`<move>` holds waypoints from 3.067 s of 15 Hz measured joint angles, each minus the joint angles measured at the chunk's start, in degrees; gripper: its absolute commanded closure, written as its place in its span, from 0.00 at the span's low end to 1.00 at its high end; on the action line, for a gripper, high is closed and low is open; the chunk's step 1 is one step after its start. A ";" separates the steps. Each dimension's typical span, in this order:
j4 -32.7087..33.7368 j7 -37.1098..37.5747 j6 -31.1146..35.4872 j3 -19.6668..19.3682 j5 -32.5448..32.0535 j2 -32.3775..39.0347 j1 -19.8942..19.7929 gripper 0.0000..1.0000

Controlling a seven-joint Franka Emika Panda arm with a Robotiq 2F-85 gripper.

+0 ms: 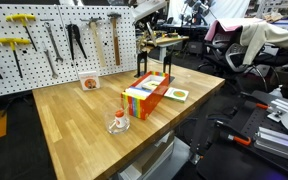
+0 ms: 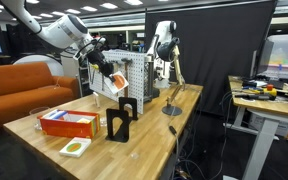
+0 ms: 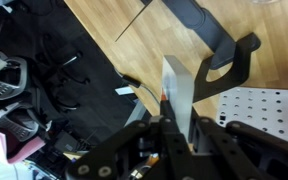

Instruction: Remove the book that's slightly open and put it on the black thing nearest to the box

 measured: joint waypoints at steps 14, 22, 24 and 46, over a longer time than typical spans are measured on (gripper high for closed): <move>-0.37 6.94 -2.94 0.43 -7.40 0.61 -0.61 0.86; -0.38 7.10 -3.00 0.90 -7.21 0.89 -0.89 0.96; -0.42 7.58 -3.22 1.08 -6.50 1.30 -1.19 0.96; 5.53 11.11 5.31 0.32 9.15 11.33 -5.44 0.96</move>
